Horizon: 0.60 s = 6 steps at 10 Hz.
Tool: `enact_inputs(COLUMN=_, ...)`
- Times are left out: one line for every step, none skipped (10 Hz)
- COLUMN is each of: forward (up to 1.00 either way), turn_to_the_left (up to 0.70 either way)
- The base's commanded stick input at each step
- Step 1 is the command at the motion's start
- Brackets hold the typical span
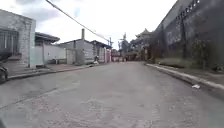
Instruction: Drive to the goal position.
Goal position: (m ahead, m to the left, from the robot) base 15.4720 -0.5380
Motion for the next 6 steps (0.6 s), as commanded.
enact_inputs(forward=1.00, turn_to_the_left=0.16)
enact_inputs(forward=1.00, turn_to_the_left=0.16)
enact_inputs(forward=1.00, turn_to_the_left=0.16)
enact_inputs(forward=1.00, turn_to_the_left=0.16)
enact_inputs(forward=1.00, turn_to_the_left=0.09)
enact_inputs(forward=1.00, turn_to_the_left=-0.18)
